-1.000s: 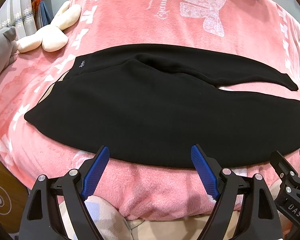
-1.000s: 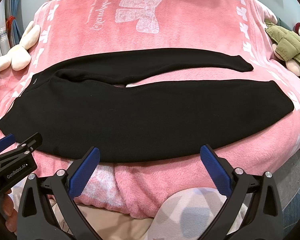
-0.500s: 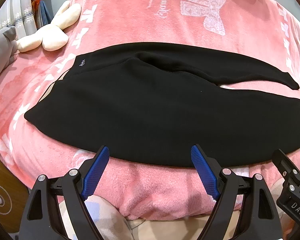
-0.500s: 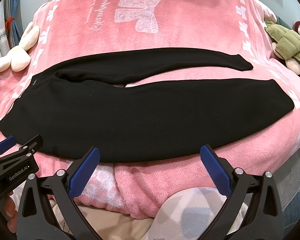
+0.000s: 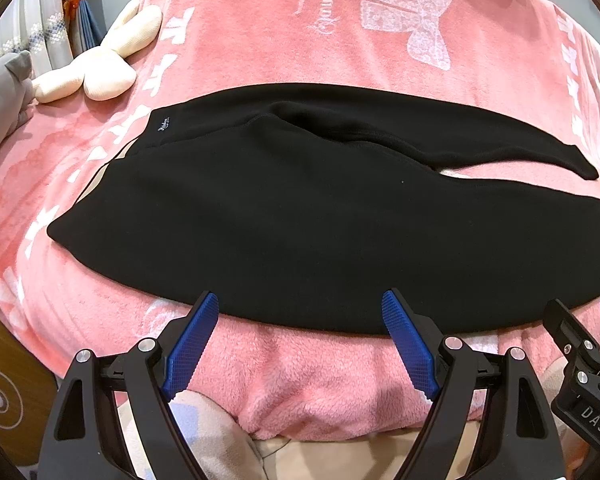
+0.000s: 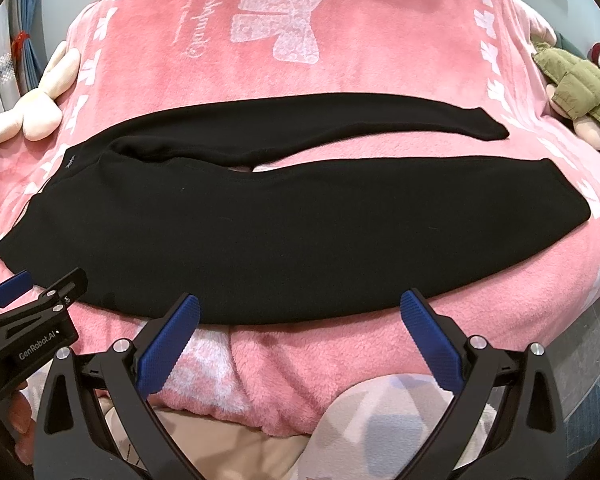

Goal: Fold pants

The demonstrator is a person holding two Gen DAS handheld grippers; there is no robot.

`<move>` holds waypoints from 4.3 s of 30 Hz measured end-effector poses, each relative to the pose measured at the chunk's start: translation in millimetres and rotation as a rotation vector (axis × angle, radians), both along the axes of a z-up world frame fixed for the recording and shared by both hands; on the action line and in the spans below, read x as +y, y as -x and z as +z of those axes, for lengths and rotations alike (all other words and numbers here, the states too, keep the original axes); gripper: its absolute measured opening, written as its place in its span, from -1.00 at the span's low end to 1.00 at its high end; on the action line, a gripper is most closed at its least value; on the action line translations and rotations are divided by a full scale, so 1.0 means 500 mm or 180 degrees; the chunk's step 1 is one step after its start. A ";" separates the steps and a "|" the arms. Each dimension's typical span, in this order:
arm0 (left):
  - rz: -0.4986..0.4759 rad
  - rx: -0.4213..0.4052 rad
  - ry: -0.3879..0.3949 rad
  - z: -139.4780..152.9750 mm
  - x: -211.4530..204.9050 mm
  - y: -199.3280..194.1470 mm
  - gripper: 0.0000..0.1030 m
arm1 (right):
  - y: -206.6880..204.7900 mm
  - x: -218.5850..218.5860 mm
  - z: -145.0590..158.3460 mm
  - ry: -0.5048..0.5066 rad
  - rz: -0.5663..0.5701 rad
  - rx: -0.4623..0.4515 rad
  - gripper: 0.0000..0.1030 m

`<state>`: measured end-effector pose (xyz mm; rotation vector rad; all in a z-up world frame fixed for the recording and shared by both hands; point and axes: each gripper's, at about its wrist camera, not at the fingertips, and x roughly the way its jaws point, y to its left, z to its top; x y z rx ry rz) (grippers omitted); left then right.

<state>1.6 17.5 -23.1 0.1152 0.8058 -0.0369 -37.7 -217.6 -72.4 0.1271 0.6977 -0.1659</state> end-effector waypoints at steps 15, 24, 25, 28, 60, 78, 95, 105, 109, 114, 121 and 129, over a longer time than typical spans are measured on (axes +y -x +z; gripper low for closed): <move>0.0011 -0.0158 0.0794 0.097 0.176 -0.238 0.67 | -0.302 -0.502 0.094 0.0067 -0.0287 0.0005 0.89; 0.0779 -0.0134 0.0510 0.087 0.364 -0.588 0.66 | -0.554 -0.738 0.045 -0.0409 -0.0576 0.0169 0.82; 0.0828 -0.0053 0.0548 0.078 0.384 -0.624 0.66 | -0.573 -0.752 0.033 -0.0468 -0.0624 0.0212 0.82; 0.1167 0.0093 0.0701 0.054 0.451 -0.721 0.65 | -0.616 -0.772 0.012 -0.0509 -0.0714 0.0258 0.85; 0.0907 0.0454 0.1265 0.058 0.456 -0.114 -0.52 | -0.111 -0.672 0.094 -0.0497 -0.0078 -0.0302 -0.94; 0.2231 0.0512 0.2883 -0.037 0.443 0.021 0.39 | -0.338 -0.561 0.097 -0.0494 -0.0003 -0.0088 0.35; 0.1460 0.0132 0.2536 0.076 0.454 -0.178 -0.83 | -0.361 -0.649 0.150 -0.1451 -0.0312 -0.0859 -0.93; 0.1455 0.0642 0.2417 -0.054 0.488 -0.155 -0.62 | -0.086 -0.674 -0.078 -0.1542 -0.0667 -0.0209 -0.86; 0.1616 0.0385 0.2574 -0.026 0.509 -0.129 0.15 | -0.092 -0.657 -0.049 -0.1385 -0.0697 -0.0266 -0.65; 0.1670 0.0408 0.2262 -0.024 0.516 -0.161 -0.33 | -0.096 -0.603 0.019 -0.0392 -0.0781 -0.0187 0.20; 0.1656 0.0484 0.2146 -0.036 0.548 -0.171 -0.89 | -0.080 -0.549 0.025 0.0448 -0.0425 -0.0023 0.42; 0.1710 0.0514 0.2031 -0.018 0.541 -0.176 -0.90 | -0.163 -0.632 0.026 -0.0229 -0.0398 -0.0091 -0.80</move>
